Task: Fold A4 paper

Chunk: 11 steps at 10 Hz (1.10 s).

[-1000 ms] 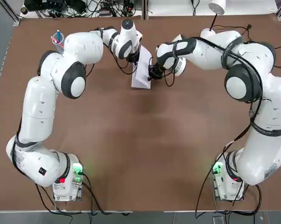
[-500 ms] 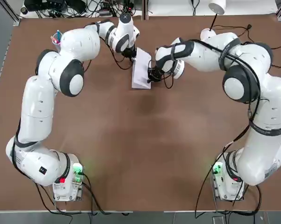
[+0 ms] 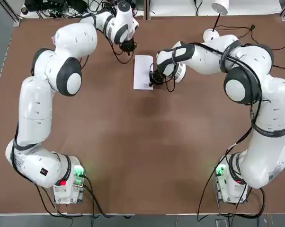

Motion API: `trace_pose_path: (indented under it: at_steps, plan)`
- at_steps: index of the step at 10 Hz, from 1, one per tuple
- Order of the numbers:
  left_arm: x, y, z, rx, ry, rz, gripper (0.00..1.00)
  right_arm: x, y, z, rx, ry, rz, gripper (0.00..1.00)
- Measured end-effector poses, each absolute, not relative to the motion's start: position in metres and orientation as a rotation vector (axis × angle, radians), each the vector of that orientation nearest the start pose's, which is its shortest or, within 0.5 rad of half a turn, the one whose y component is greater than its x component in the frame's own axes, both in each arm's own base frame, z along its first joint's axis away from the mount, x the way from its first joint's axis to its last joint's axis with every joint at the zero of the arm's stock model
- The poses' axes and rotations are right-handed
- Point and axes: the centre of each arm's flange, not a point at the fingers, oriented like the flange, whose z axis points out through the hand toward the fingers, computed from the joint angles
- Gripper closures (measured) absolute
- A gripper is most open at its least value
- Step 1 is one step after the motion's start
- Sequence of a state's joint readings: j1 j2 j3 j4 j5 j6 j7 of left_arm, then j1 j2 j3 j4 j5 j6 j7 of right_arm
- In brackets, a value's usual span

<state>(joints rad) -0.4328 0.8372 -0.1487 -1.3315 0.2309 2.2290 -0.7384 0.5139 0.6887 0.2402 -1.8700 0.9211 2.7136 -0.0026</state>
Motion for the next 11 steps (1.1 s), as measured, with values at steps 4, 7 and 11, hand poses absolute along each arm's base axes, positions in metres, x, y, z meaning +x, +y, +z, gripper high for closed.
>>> trace_pose_path:
  at_steps: [4, 7, 11]
  plan:
    - [0.671, -0.334, 0.254, -3.105, -0.240, -0.177, 0.60, 0.492, 0.411, 0.157, -2.555, 0.182, 0.137, 0.99]
    - [0.695, -0.288, 0.260, -3.096, -0.352, -0.193, 0.17, 0.501, 0.416, 0.158, -2.542, 0.184, 0.123, 0.99]
    - [0.724, -0.235, 0.281, -3.100, -0.493, -0.241, 0.00, 0.517, 0.419, 0.168, -2.522, 0.179, 0.076, 0.99]
